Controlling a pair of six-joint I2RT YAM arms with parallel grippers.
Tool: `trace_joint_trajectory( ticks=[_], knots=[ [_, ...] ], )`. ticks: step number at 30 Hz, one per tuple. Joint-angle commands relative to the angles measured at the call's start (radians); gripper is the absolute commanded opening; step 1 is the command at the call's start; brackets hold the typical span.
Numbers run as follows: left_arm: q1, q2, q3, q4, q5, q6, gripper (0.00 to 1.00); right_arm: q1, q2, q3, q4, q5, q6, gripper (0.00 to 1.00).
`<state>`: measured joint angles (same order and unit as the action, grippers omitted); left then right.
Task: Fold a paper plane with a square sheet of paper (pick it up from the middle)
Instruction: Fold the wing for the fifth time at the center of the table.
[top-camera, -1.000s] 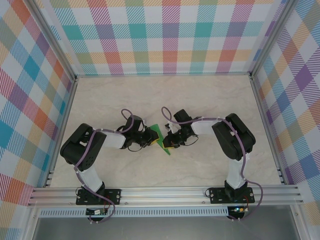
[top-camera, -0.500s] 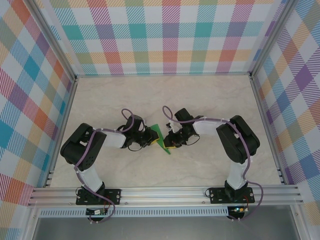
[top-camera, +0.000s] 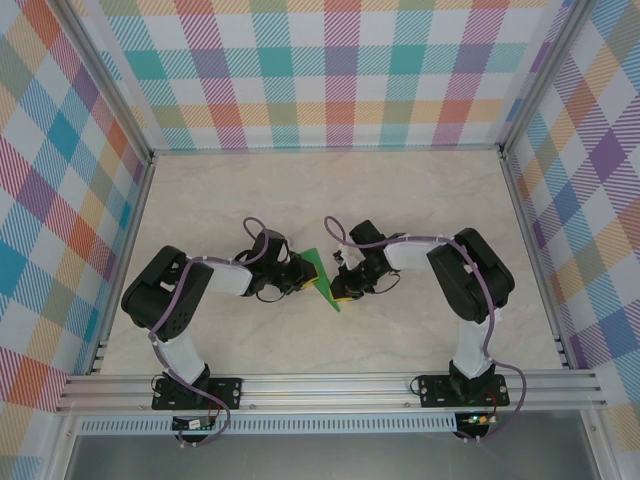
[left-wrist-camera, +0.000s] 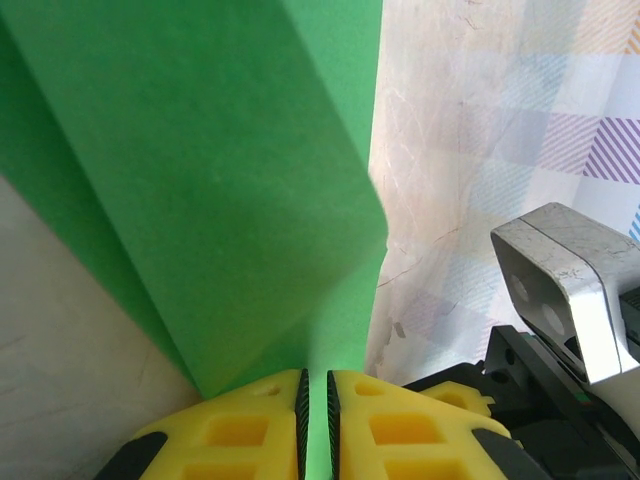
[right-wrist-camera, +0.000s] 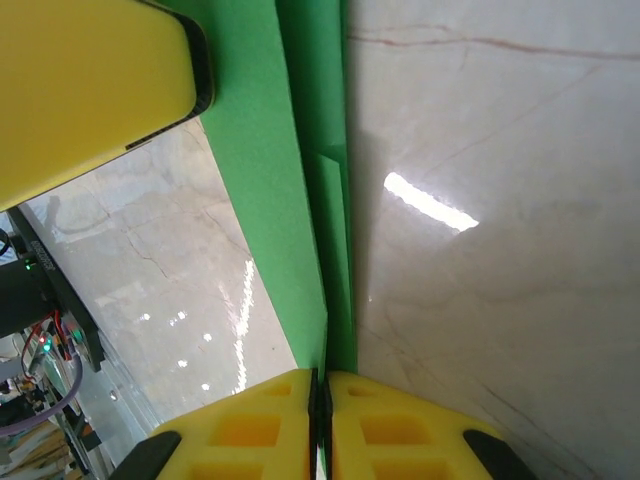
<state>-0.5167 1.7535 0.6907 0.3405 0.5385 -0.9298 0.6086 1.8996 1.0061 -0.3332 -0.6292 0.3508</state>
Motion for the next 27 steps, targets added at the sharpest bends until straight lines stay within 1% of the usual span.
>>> trace_joint_trajectory(
  ticks=[1,7,9,14,17,19,21,23,25,27],
  knots=[
    [-0.017,0.015,0.020,-0.024,-0.011,0.013,0.15,0.002,0.033,-0.012,-0.019,0.005,-0.019,0.12],
    [-0.018,0.024,0.031,-0.030,-0.011,0.014,0.15,0.001,0.005,-0.006,-0.029,0.010,-0.021,0.14],
    [-0.017,0.029,0.037,-0.035,-0.014,0.014,0.15,0.001,-0.014,-0.006,-0.036,0.016,-0.024,0.16],
    [-0.017,0.032,0.041,-0.041,-0.014,0.017,0.15,0.001,-0.095,-0.017,-0.047,0.073,-0.021,0.21],
    [-0.017,0.031,0.041,-0.044,-0.012,0.020,0.15,0.004,-0.160,-0.041,-0.016,0.117,-0.008,0.23],
    [-0.017,0.032,0.040,-0.046,-0.012,0.022,0.15,0.010,-0.190,-0.054,0.008,0.132,0.001,0.23],
    [-0.017,0.029,0.038,-0.046,-0.012,0.022,0.15,0.018,-0.204,-0.061,0.031,0.129,0.014,0.24],
    [-0.017,0.029,0.037,-0.046,-0.014,0.022,0.15,0.028,-0.198,-0.053,0.046,0.097,0.026,0.23],
    [-0.018,0.028,0.037,-0.046,-0.014,0.023,0.15,0.041,-0.166,-0.035,0.063,0.046,0.034,0.21],
    [-0.017,0.029,0.037,-0.046,-0.014,0.023,0.15,0.049,-0.132,-0.021,0.077,0.028,0.049,0.18]
  ],
)
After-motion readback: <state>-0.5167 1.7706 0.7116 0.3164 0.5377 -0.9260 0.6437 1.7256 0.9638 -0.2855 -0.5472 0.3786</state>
